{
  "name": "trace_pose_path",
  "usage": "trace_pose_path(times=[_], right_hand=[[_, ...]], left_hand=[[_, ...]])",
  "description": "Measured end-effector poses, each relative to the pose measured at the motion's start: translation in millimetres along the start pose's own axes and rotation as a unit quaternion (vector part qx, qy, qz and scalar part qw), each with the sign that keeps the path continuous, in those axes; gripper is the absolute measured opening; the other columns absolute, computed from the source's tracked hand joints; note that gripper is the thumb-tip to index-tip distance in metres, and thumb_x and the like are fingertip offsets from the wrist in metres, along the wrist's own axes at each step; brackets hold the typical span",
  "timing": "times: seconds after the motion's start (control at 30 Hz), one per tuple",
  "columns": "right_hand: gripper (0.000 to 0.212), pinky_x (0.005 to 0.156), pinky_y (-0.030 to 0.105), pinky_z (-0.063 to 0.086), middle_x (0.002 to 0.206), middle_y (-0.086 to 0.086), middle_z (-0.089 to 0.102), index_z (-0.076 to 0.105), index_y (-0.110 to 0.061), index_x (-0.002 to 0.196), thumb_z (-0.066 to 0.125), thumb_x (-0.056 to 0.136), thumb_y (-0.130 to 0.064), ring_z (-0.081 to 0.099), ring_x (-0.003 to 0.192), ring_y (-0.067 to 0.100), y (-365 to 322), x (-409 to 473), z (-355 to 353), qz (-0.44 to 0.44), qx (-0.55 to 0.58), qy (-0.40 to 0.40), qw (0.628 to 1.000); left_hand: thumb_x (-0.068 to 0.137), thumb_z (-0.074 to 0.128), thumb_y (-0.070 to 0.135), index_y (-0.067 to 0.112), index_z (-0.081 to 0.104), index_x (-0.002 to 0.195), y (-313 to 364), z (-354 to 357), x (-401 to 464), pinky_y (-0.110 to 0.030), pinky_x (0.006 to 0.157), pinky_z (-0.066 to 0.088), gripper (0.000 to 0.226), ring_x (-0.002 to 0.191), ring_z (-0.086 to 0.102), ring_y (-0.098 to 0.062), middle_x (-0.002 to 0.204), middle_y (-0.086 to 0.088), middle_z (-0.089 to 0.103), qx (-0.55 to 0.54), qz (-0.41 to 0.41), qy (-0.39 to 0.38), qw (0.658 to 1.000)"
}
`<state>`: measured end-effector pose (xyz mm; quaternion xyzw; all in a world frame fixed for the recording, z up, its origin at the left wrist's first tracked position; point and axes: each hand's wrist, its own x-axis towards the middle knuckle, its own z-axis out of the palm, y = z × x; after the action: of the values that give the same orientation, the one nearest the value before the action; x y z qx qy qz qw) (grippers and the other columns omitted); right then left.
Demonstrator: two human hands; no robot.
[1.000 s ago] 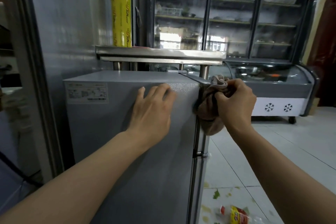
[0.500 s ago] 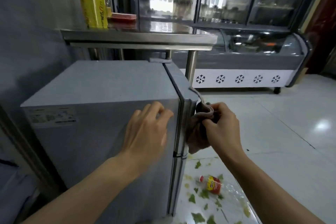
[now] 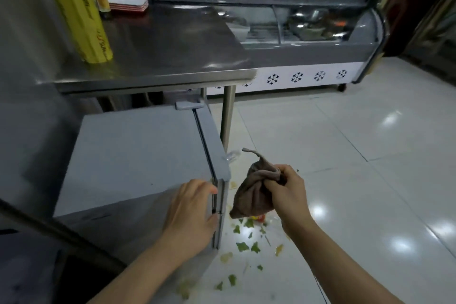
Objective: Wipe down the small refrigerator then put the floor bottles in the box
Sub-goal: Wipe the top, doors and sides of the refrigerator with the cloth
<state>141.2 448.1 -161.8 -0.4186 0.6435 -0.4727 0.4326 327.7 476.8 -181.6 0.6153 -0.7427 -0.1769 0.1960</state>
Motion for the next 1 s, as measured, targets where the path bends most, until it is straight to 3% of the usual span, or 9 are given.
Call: trace_pose_path(times=[0.17, 0.27, 0.37, 0.5, 0.6, 0.67, 0.77, 0.83, 1.0], right_hand=[[0.017, 0.068, 0.028, 0.051, 0.091, 0.008, 0.065, 0.058, -0.011, 0.094, 0.051, 0.089, 0.003, 0.062, 0.084, 0.02, -58.4, -23.6, -9.7, 0.078, 0.068, 0.019, 0.994], [0.014, 0.078, 0.036, 0.055, 0.096, 0.007, 0.064, 0.057, -0.011, 0.098, 0.051, 0.091, -0.001, 0.063, 0.091, 0.021, -82.3, -41.1, -18.8, 0.118, 0.099, 0.032, 0.988], [0.013, 0.087, 0.043, 0.054, 0.103, 0.01, 0.063, 0.055, -0.012, 0.102, 0.049, 0.094, -0.003, 0.062, 0.098, 0.024, -90.8, -59.0, -28.9, 0.149, 0.112, 0.033, 0.982], [0.018, 0.088, 0.052, 0.053, 0.109, 0.012, 0.061, 0.048, -0.014, 0.109, 0.045, 0.094, -0.004, 0.062, 0.102, 0.028, -87.0, -78.7, -50.3, 0.171, 0.082, 0.009, 0.982], [0.028, 0.077, 0.047, 0.057, 0.106, 0.014, 0.064, 0.047, -0.018, 0.109, 0.045, 0.091, 0.003, 0.065, 0.096, 0.03, -79.0, -87.2, -70.6, 0.178, 0.054, -0.032, 0.982], [0.036, 0.072, 0.042, 0.057, 0.108, 0.014, 0.062, 0.044, -0.019, 0.116, 0.045, 0.09, 0.005, 0.065, 0.093, 0.03, -73.5, -85.5, -82.5, 0.179, 0.032, -0.069, 0.981], [0.055, 0.077, 0.039, 0.059, 0.111, 0.006, 0.054, 0.036, -0.027, 0.127, 0.042, 0.088, 0.011, 0.064, 0.095, 0.026, -69.1, -73.0, -95.9, 0.17, 0.019, -0.155, 0.973], [0.055, 0.083, 0.041, 0.057, 0.115, 0.005, 0.052, 0.04, -0.024, 0.129, 0.039, 0.087, 0.012, 0.062, 0.097, 0.026, -68.7, -62.9, -100.9, 0.166, 0.013, -0.203, 0.965], [0.061, 0.089, 0.039, 0.054, 0.118, -0.008, 0.052, 0.044, -0.038, 0.127, 0.058, 0.077, -0.007, 0.056, 0.107, 0.019, -59.9, -52.2, -107.3, 0.188, 0.002, -0.357, 0.915]], left_hand=[[0.077, 0.066, 0.042, 0.035, 0.041, 0.121, 36.6, -41.7, -3.0, -0.026, 0.098, 0.032, 0.05, 0.116, 0.033, -0.005, 0.118, 0.019, 0.037, -0.089, -0.019, -0.094, 0.991], [0.074, 0.068, 0.039, 0.038, 0.044, 0.106, 63.9, -58.7, -8.8, -0.024, 0.089, 0.038, 0.04, 0.109, 0.042, -0.003, 0.109, 0.023, 0.046, -0.151, -0.026, -0.128, 0.98], [0.076, 0.069, 0.029, 0.031, 0.05, 0.087, 82.9, -61.7, -15.9, -0.012, 0.072, 0.039, 0.022, 0.095, 0.052, -0.004, 0.095, 0.019, 0.056, -0.21, -0.061, -0.1, 0.971], [0.078, 0.069, 0.016, 0.016, 0.06, 0.086, 101.4, -56.9, -23.7, -0.011, 0.072, 0.037, 0.012, 0.093, 0.053, -0.01, 0.094, 0.01, 0.053, -0.219, -0.097, -0.067, 0.969], [0.078, 0.067, 0.007, 0.011, 0.06, 0.084, 116.2, -52.8, -33.8, -0.017, 0.082, 0.039, 0.01, 0.096, 0.052, -0.009, 0.096, 0.015, 0.049, -0.235, -0.099, -0.067, 0.965], [0.082, 0.063, 0.004, 0.014, 0.059, 0.085, 125.5, -53.1, -37.1, -0.018, 0.081, 0.041, 0.011, 0.094, 0.054, -0.008, 0.094, 0.016, 0.055, -0.251, -0.109, -0.073, 0.959], [0.088, 0.054, 0.0, 0.019, 0.054, 0.083, 141.3, -53.7, -37.6, -0.01, 0.065, 0.043, 0.02, 0.081, 0.058, -0.002, 0.085, 0.009, 0.063, -0.306, -0.16, -0.056, 0.937], [0.089, 0.049, -0.003, 0.02, 0.053, 0.081, 151.8, -53.0, -36.2, -0.004, 0.06, 0.042, 0.025, 0.072, 0.056, 0.005, 0.08, 0.007, 0.062, -0.331, -0.189, -0.032, 0.924], [0.092, 0.048, 0.001, 0.021, 0.056, 0.089, 155.5, -42.8, -33.8, -0.008, 0.067, 0.042, 0.023, 0.088, 0.06, -0.004, 0.091, 0.005, 0.065, -0.341, -0.246, 0.011, 0.907]])
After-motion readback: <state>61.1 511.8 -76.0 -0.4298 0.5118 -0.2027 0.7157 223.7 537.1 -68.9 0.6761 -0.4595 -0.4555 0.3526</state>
